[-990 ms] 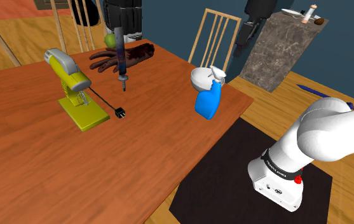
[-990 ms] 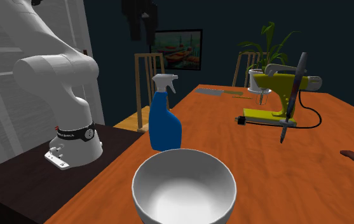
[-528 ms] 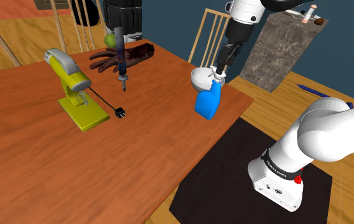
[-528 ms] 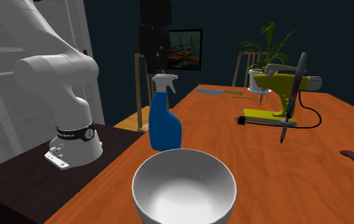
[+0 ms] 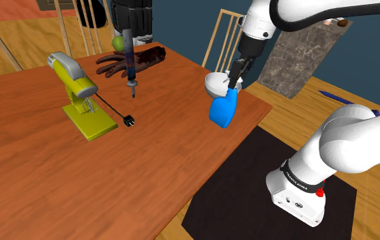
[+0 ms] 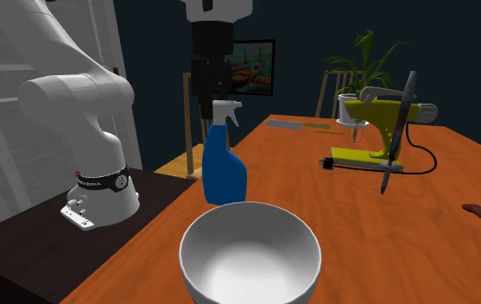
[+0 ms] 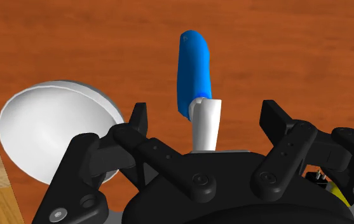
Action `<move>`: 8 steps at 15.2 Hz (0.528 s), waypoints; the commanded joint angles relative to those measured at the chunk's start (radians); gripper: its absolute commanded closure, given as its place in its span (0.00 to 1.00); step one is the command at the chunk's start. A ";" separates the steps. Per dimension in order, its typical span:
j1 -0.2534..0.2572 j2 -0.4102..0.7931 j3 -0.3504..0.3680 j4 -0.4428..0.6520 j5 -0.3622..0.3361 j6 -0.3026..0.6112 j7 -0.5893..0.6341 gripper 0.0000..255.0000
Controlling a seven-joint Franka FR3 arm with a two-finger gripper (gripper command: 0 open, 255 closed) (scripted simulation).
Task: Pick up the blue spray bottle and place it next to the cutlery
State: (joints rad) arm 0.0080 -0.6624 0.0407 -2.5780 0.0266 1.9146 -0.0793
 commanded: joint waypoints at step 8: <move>0.000 0.000 0.000 -0.002 0.000 0.003 0.000 1.00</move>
State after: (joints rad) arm 0.0080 -0.6620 0.0407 -2.5800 0.0266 1.9176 -0.0794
